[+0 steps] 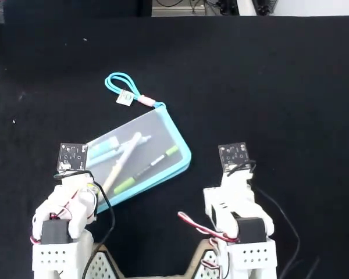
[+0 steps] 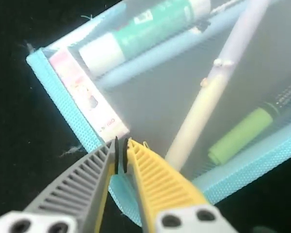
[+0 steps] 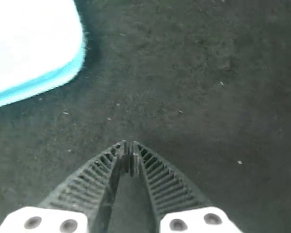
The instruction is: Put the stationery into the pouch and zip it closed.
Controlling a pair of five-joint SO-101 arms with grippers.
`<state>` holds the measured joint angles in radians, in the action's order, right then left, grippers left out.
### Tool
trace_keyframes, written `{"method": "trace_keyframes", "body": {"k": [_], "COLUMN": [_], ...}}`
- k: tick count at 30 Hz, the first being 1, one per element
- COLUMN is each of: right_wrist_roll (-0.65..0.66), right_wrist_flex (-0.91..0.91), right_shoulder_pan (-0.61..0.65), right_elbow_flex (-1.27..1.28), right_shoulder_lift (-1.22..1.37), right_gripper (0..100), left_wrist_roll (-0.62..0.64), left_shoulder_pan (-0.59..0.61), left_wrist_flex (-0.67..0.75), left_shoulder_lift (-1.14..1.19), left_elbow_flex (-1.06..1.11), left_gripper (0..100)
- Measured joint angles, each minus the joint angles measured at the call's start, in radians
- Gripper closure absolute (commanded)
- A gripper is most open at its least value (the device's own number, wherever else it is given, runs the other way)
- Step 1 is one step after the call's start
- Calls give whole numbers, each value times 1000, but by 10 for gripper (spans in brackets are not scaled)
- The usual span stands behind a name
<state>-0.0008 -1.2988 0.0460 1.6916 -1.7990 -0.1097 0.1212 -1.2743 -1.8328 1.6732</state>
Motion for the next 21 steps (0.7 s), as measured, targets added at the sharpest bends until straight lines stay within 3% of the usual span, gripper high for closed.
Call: {"method": "trace_keyframes", "body": {"k": [21], "right_wrist_roll": [0], "right_wrist_flex": [-2], "right_shoulder_pan": [-31], "right_elbow_flex": [0], "right_shoulder_lift": [0], "right_gripper": [987], "left_wrist_roll": [0], "left_shoulder_pan": [0], "left_wrist_flex": [0], "left_shoulder_lift": [0], "left_elbow_flex": [0], "left_gripper": [942]}}
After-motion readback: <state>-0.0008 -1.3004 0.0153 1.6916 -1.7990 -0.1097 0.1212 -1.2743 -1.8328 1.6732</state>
